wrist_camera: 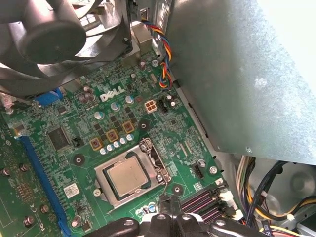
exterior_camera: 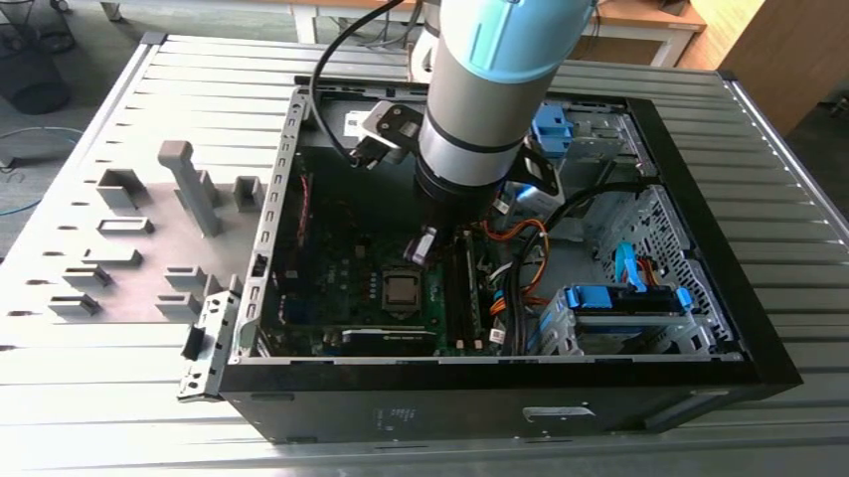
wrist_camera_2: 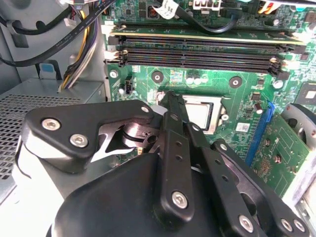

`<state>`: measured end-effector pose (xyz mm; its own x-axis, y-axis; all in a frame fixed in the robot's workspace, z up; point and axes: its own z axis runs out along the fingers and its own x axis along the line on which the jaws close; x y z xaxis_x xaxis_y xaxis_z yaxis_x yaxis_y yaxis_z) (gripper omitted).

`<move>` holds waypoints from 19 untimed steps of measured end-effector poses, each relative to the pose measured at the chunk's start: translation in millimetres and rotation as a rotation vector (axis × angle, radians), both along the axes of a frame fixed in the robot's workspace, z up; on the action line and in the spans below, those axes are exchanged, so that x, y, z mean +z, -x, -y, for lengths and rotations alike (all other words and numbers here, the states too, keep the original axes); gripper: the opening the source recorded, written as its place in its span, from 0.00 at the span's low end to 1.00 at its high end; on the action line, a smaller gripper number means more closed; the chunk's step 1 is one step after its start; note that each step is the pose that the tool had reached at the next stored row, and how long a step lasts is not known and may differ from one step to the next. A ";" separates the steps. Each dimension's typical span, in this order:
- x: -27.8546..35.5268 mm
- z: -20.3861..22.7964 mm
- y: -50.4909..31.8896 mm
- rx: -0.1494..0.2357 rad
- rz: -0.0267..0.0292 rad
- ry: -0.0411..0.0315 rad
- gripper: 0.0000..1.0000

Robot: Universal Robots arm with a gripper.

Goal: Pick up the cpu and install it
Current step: 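Install the first cpu locking lever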

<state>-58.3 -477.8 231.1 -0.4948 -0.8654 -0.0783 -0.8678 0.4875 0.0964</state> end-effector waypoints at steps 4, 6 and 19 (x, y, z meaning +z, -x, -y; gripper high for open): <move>-1.1 0.0 2.4 0.006 0.0000 0.0019 0.11; -1.6 0.0 3.2 0.018 -0.0002 0.0061 0.11; -3.9 0.0 3.6 0.159 -0.0041 0.0512 0.11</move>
<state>-61.9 -477.8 227.1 -0.3515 -0.9357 -0.0304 -0.9341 0.3483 0.0786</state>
